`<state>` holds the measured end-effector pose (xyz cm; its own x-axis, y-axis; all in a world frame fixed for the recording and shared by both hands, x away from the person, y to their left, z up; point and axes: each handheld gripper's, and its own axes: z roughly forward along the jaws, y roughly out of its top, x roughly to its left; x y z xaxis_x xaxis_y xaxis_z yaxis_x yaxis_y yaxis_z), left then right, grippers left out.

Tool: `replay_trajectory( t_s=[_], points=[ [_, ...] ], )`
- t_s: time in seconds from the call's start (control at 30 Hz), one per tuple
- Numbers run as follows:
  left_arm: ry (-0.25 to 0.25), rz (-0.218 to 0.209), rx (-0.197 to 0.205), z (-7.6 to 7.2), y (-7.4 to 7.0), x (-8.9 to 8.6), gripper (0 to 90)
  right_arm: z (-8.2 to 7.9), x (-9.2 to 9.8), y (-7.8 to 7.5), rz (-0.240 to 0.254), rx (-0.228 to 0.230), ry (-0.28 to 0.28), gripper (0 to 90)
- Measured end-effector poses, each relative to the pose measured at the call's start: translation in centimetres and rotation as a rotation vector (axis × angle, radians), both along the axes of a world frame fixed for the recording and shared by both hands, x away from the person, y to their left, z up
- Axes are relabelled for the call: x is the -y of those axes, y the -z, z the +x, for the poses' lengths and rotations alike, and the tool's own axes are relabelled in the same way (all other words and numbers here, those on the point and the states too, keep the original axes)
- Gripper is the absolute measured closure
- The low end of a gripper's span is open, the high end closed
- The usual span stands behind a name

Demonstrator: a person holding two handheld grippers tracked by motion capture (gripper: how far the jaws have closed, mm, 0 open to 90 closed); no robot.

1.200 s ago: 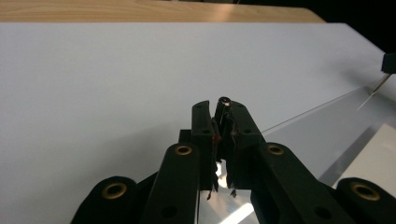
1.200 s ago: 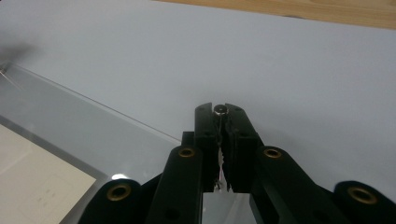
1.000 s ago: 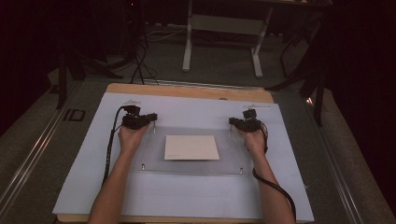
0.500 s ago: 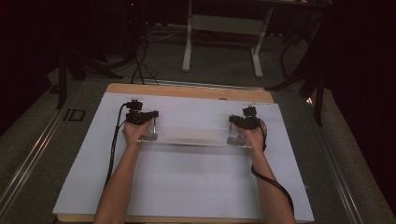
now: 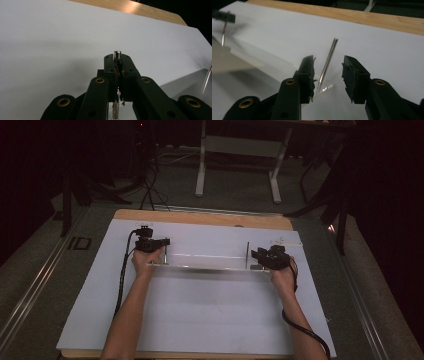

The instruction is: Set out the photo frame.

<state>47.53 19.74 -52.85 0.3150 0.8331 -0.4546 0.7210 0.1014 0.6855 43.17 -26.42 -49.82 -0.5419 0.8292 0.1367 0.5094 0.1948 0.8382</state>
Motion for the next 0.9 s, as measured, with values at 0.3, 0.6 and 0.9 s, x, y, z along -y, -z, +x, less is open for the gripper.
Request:
replay_trajectory(
  t_s=[0.3, 0.6, 0.9],
  points=[
    [-0.002, -0.005, -0.006, 0.0, 0.0, 0.0, 85.7, -2.3, 1.1, 0.1, -0.006, 0.063, -0.017, 59.5],
    [-0.002, -0.006, -0.003, 0.0, 0.0, 0.0, 85.7, -3.7, 1.8, 0.5, -0.062, 0.067, -0.055, 54.3],
    [-0.004, -0.01, -0.007, 0.1, 0.0, 0.0, 85.7, -4.6, 1.6, 0.7, -0.098, 0.099, -0.184, 52.0]
  ],
)
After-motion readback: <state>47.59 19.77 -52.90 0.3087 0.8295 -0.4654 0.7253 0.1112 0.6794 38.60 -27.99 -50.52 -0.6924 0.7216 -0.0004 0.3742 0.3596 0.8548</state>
